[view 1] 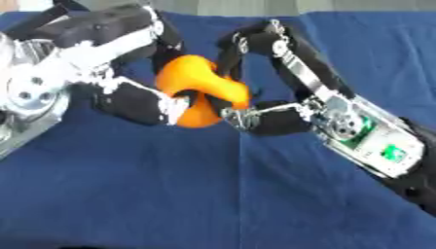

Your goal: Pick up the objects with one hand, pass them to the other hand, and then place them into the box on the other side of the table.

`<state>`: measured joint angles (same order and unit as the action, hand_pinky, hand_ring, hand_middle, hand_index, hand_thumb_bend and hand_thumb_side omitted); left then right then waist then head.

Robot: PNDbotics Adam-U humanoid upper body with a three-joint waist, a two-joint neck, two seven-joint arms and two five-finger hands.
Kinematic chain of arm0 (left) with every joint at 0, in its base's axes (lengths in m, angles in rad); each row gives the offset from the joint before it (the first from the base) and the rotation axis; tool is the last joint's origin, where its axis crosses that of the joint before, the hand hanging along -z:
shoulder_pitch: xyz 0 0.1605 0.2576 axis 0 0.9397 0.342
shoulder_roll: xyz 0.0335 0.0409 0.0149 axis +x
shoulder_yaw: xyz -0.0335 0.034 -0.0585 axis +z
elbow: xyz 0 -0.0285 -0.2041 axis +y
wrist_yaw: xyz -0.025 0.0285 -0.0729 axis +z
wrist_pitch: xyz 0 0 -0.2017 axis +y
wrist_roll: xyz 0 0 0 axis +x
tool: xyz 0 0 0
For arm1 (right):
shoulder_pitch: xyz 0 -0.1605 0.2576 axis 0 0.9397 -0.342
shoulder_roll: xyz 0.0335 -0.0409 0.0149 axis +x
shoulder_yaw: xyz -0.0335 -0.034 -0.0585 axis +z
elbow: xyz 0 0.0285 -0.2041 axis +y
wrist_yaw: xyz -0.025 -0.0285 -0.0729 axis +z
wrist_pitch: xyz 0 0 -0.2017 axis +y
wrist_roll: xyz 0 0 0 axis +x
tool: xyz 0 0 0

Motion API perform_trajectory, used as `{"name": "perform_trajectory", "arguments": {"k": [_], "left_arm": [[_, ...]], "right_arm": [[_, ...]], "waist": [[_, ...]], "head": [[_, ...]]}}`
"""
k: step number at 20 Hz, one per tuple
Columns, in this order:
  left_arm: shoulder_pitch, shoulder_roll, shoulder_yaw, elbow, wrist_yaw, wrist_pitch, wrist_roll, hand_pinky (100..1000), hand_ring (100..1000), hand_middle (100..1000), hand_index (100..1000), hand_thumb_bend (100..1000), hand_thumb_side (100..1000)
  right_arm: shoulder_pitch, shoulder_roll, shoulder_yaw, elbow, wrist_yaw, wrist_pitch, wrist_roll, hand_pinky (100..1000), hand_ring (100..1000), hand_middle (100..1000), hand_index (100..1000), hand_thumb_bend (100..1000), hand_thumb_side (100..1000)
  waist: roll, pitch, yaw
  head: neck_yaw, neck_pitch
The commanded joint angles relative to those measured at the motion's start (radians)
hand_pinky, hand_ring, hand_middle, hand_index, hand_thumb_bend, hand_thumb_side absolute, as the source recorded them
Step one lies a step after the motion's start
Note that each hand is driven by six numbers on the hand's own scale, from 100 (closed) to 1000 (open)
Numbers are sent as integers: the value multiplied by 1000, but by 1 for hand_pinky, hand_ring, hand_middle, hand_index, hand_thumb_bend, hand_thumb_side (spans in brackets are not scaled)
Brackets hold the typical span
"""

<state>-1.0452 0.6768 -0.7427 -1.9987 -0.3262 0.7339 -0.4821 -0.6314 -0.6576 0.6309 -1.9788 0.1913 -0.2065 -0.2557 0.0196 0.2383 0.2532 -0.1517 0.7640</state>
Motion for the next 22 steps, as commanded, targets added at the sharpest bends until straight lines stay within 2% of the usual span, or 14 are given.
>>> {"name": "perform_trajectory", "arguments": {"k": [1,2,4,7,12,16,22], "left_arm": [[-9,33,20,-1,-33,27,-21,747,524,368,410,100,194],[-6,36,22,-1,-44,22,-19,744,520,357,399,100,195],[1,43,29,-1,-62,20,-13,741,508,338,381,100,200],[12,55,40,-1,-80,11,3,737,497,326,369,100,198],[41,94,71,-1,-95,-11,48,731,488,318,362,100,190],[101,165,143,-1,-84,-21,119,735,484,314,362,100,182],[205,263,267,29,-52,6,230,753,480,313,369,100,191]], "right_arm": [[-4,-30,-4,-21,56,19,18,823,746,595,811,771,215],[-3,-30,-4,-21,83,30,32,840,792,666,861,744,361],[0,-30,-3,-21,124,51,51,852,831,737,895,703,503],[3,-28,-3,-21,152,70,57,857,847,766,919,686,555],[8,-32,1,-21,155,75,55,859,850,773,920,680,531],[18,-39,-1,-21,157,89,56,860,848,770,913,672,441],[33,-49,-10,-21,164,99,44,862,846,769,907,618,366]], "waist": [[6,-35,-2],[6,-35,-2],[6,-35,-3],[5,-36,-6],[6,-38,-8],[6,-37,-10],[-1,-33,-15]], "head": [[3,5],[3,5],[2,5],[3,6],[3,6],[11,6],[38,6]]}}
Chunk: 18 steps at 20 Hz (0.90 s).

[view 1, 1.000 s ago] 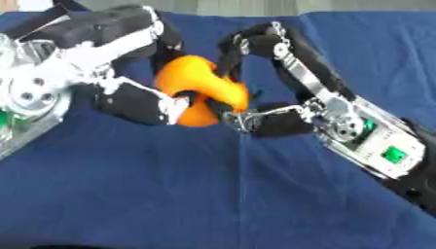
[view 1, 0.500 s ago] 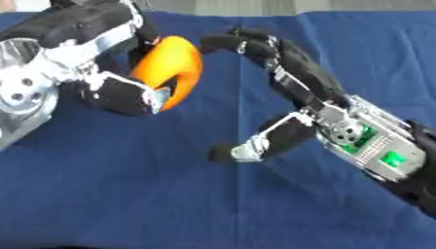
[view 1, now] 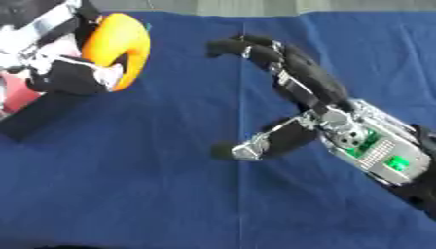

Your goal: Pick up the objects with one hand, pass them to the other hand, and then place them into the box on the other side of the table.

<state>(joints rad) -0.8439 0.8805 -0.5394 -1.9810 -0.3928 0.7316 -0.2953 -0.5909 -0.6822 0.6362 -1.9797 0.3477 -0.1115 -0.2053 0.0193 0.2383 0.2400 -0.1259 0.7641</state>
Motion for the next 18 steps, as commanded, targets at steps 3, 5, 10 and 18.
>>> {"name": "perform_trajectory", "arguments": {"k": [3,5,10,18], "left_arm": [[37,82,116,82,26,10,112,756,483,316,374,100,179],[48,84,137,144,30,3,155,763,485,318,378,100,183],[61,74,171,298,35,-40,248,768,493,335,405,100,185],[68,42,199,435,34,-85,307,796,528,404,487,100,172]], "right_arm": [[-2,-31,-22,-20,8,5,-15,864,847,770,907,560,345],[2,-34,-26,-20,7,2,-20,867,848,773,905,494,345],[18,-48,-43,-20,9,-8,-23,860,834,757,880,541,259],[26,-49,-69,-20,-36,33,-54,836,797,694,817,641,182]], "waist": [[-6,-32,-5],[-9,-33,-7],[-17,-34,-17],[-23,-29,-29]], "head": [[33,2],[47,-1],[86,-11],[126,-30]]}}
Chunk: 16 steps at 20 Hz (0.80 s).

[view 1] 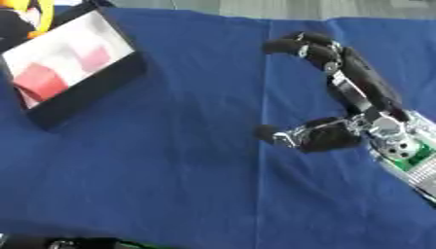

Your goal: Pick up the objects with one hand, pass them to the other hand, and then place them into the box on the other side of the table.

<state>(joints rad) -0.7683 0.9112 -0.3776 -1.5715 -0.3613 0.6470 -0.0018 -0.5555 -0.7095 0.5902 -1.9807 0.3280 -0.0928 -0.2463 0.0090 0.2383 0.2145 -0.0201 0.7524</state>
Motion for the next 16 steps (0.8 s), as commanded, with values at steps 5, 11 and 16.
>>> {"name": "perform_trajectory", "arguments": {"k": [5,11,16], "left_arm": [[-20,-32,53,142,-11,-53,20,814,558,454,535,100,146],[-50,-83,65,276,-27,-148,40,845,620,559,640,100,128],[-57,-98,77,377,-86,-201,57,937,844,833,921,270,674]], "right_arm": [[-13,-20,-23,-19,-26,27,-32,834,793,690,813,639,179],[-6,-18,-26,-19,-28,26,-54,827,787,681,807,633,172],[2,-15,-23,-19,-28,28,-60,822,783,676,805,620,177]], "waist": [[-17,-25,-15],[-24,-20,-22],[-24,-17,-24]], "head": [[70,-40],[105,-62],[108,-59]]}}
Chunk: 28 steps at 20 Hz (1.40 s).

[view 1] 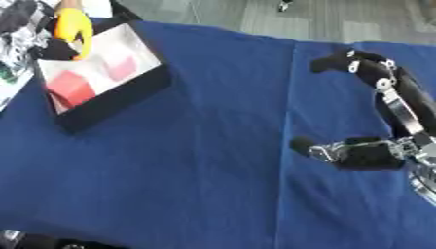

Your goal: Pick up the objects with one hand, pass them to the other hand, and then place them into the box on the other side of the table.

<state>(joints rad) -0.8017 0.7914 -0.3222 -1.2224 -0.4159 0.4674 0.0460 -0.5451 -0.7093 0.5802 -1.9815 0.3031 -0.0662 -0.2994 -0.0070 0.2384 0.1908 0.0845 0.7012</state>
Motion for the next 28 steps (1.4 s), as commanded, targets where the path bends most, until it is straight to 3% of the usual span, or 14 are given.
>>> {"name": "perform_trajectory", "arguments": {"k": [1,4,5,9,12,14,15,16,19,22,28], "left_arm": [[-25,20,22,38,-47,-23,10,939,849,836,929,334,746],[-28,13,25,51,-90,-20,1,939,851,835,935,397,797],[-29,12,26,52,-102,-20,-4,931,852,831,937,458,802],[-36,11,33,47,-126,-19,-28,929,846,826,932,429,784],[-37,13,39,34,-123,-20,-34,928,836,820,924,349,752],[-35,14,46,21,-108,-13,-27,915,803,783,898,137,626],[-35,15,54,9,-99,-6,-18,904,765,739,857,100,554],[-33,16,67,-8,-86,4,-7,907,747,718,830,100,609],[-18,13,108,-76,-44,27,35,915,696,668,791,100,655],[11,19,135,-146,-1,2,78,928,694,666,791,100,650],[80,13,199,-287,87,-41,150,969,684,658,802,100,800]], "right_arm": [[-8,-14,-13,-18,-6,3,-9,822,783,676,805,616,178],[-9,-13,-13,-18,-12,2,-12,822,782,675,805,612,178],[-8,-14,-14,-18,-13,0,-13,821,782,675,804,608,179],[-5,-16,-17,-18,-16,-4,-17,821,781,675,804,605,180],[-2,-18,-20,-18,-19,-5,-21,820,781,674,804,605,177],[0,-18,-23,-18,-21,-6,-24,819,780,673,804,598,178],[3,-18,-26,-18,-24,-7,-28,818,780,671,803,586,179],[7,-18,-32,-18,-31,-8,-35,816,779,670,803,580,178],[19,-24,-57,-18,-58,-11,-63,815,780,669,804,549,180],[34,-34,-95,-18,-96,-14,-101,814,781,667,805,505,185],[84,-48,-179,-18,-179,-4,-176,809,786,667,815,450,176]], "waist": [[-7,-17,0],[-7,-17,1],[-8,-18,1],[-8,-21,3],[-7,-22,4],[-8,-23,4],[-9,-24,4],[-10,-25,4],[-12,-28,5],[-15,-32,6],[-22,-37,8]], "head": [[2,-7],[-3,-4],[-6,-3],[-12,3],[-17,8],[-21,11],[-26,14],[-32,17],[-45,24],[-57,26],[-69,27]]}}
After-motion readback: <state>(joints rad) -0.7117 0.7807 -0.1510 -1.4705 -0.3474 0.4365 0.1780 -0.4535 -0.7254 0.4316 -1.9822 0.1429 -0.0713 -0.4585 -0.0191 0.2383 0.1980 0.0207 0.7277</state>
